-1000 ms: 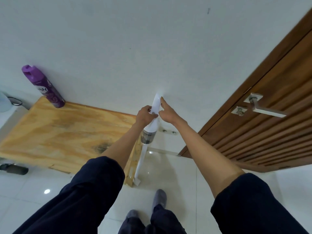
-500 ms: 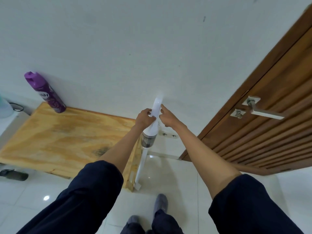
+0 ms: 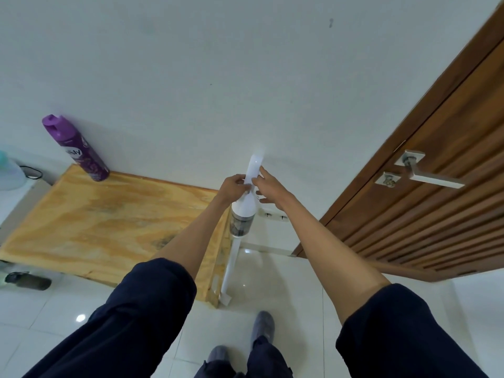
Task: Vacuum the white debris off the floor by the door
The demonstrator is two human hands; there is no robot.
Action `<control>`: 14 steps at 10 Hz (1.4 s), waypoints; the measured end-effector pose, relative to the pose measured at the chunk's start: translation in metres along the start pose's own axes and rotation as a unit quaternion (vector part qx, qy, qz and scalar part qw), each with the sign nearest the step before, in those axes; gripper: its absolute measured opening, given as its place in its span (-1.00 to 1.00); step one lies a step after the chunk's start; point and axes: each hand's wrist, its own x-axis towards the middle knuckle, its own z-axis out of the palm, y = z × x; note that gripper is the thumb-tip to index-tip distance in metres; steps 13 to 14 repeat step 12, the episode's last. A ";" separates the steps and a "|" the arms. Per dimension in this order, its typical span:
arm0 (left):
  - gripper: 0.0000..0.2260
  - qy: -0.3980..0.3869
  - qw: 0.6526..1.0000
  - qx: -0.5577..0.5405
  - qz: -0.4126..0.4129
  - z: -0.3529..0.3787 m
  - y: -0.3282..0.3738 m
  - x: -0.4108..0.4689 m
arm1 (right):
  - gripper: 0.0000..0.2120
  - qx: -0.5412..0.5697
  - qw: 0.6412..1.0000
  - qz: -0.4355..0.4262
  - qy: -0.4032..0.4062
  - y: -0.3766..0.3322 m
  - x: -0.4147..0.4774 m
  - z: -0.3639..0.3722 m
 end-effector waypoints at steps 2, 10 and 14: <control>-0.75 0.059 0.998 -0.010 0.009 -0.003 -0.010 -0.002 | -0.38 -0.016 1.000 -0.009 -0.017 -0.002 0.003 0.008; -0.49 0.043 0.996 0.080 -0.007 -0.014 -0.004 -0.020 | -0.36 -0.219 0.975 -0.002 0.020 0.008 -0.016 0.002; -0.40 0.035 0.994 0.106 0.020 -0.018 -0.014 -0.045 | -0.36 -0.215 0.976 -0.020 0.034 0.024 -0.037 0.005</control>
